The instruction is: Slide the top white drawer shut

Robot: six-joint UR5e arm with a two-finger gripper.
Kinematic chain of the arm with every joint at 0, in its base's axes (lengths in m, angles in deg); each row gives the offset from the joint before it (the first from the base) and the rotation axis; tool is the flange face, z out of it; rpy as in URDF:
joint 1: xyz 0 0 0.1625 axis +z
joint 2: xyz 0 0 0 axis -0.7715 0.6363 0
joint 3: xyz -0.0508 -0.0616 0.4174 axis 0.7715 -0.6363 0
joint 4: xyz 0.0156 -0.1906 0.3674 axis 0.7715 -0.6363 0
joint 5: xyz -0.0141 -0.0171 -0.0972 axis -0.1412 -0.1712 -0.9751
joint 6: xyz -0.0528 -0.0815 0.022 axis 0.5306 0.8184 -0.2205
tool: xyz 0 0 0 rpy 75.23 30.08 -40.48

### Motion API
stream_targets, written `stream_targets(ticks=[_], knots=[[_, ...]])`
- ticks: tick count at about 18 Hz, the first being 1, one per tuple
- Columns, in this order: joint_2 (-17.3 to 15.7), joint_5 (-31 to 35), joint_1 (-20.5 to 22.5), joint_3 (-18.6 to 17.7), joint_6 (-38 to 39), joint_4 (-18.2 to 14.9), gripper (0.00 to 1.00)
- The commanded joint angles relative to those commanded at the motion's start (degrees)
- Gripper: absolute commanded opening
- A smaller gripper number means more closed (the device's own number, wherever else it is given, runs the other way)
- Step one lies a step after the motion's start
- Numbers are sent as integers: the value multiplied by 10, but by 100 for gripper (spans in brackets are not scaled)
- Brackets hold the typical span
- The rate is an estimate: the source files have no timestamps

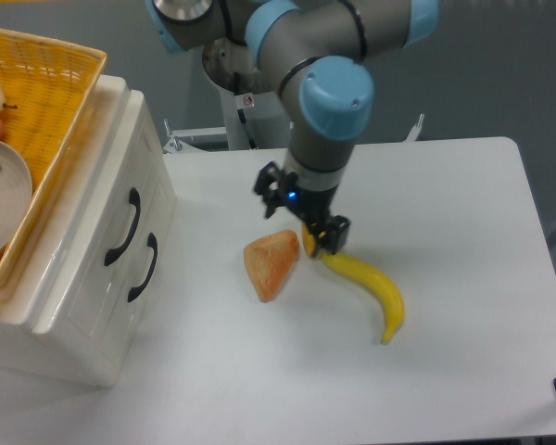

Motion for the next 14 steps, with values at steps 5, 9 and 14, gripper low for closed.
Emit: stream_targets(ticks=[5,9,14], knots=[[-15,64,43,-1,-124,-17,100],[-26,67,75,-5,-204,-17,100],[-36,63,95,-11,-243,-11,100]])
